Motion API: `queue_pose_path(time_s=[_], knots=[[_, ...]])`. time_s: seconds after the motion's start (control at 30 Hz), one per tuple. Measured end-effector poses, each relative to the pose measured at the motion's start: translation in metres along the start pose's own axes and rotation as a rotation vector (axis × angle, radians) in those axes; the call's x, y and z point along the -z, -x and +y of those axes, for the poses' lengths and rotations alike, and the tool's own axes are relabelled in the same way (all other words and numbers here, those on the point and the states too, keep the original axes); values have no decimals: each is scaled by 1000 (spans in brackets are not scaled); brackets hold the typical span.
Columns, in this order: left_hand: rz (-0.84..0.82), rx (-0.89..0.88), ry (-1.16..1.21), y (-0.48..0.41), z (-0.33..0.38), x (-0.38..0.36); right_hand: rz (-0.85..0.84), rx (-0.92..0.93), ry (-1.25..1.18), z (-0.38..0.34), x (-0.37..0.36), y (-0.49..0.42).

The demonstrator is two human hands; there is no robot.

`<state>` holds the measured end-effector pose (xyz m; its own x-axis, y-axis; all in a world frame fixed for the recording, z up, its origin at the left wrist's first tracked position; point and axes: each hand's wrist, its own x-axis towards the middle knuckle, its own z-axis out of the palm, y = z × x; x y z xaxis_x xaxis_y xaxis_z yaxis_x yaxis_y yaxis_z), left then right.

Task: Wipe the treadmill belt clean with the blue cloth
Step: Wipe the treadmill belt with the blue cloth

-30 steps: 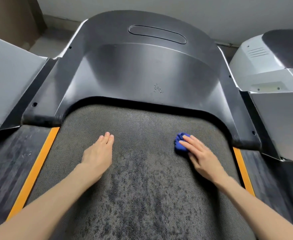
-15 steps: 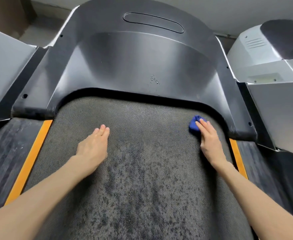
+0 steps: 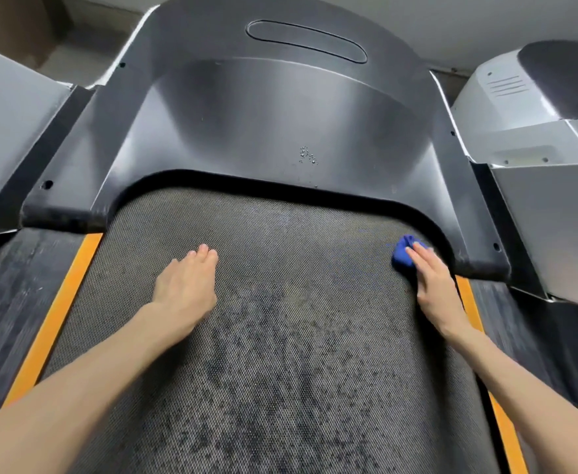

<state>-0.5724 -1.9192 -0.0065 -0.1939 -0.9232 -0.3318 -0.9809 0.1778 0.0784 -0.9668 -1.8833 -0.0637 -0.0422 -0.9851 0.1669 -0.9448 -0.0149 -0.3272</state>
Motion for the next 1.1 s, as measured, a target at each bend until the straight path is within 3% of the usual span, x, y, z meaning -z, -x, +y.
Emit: queue_pose_path(time_s=[0.07,0.13,0.2,0.3,0.37,0.43,0.5,0.53,0.57,0.63,0.7,0.77,0.8,0.83,0.97,1.0,1.03,1.1], knots=[[13,4,-25,0,2,0,141,-296,-21,2,-5,-19],[17,7,-59,-1,4,-1,191,-350,-31,-20,-19,-17],[26,4,-101,-2,7,-2,111,-144,-39,-46,-26,4],[47,9,-104,-1,7,-3,-129,310,5,-52,-19,29],[52,8,-96,0,9,-1,-132,385,65,-35,-10,14],[41,14,-92,2,10,0,-14,95,-2,-20,-11,-13],[47,16,-94,3,10,1,158,-337,-39,-27,-22,-33],[52,13,-95,2,10,1,211,-476,-55,-42,-29,-37],[50,13,-89,3,10,1,241,-502,-69,-59,-36,-36],[37,18,-86,4,9,2,163,-294,-117,-99,-45,-17],[38,9,-98,4,8,1,-51,143,-112,-119,-49,14],[34,2,-81,4,6,0,-205,509,-31,-105,-35,23],[28,-1,-69,3,4,0,-193,552,2,-89,-30,16],[14,-3,-57,2,2,1,-127,459,14,-71,-26,7],[-38,-2,2,0,-1,3,210,-390,-22,-27,-23,-35],[-48,3,12,-1,-1,4,207,-443,-29,-34,-27,-36],[-56,7,23,-1,-1,4,184,-383,-46,-44,-28,-30],[-52,8,34,-2,-1,4,63,-43,-55,-56,-29,1]])
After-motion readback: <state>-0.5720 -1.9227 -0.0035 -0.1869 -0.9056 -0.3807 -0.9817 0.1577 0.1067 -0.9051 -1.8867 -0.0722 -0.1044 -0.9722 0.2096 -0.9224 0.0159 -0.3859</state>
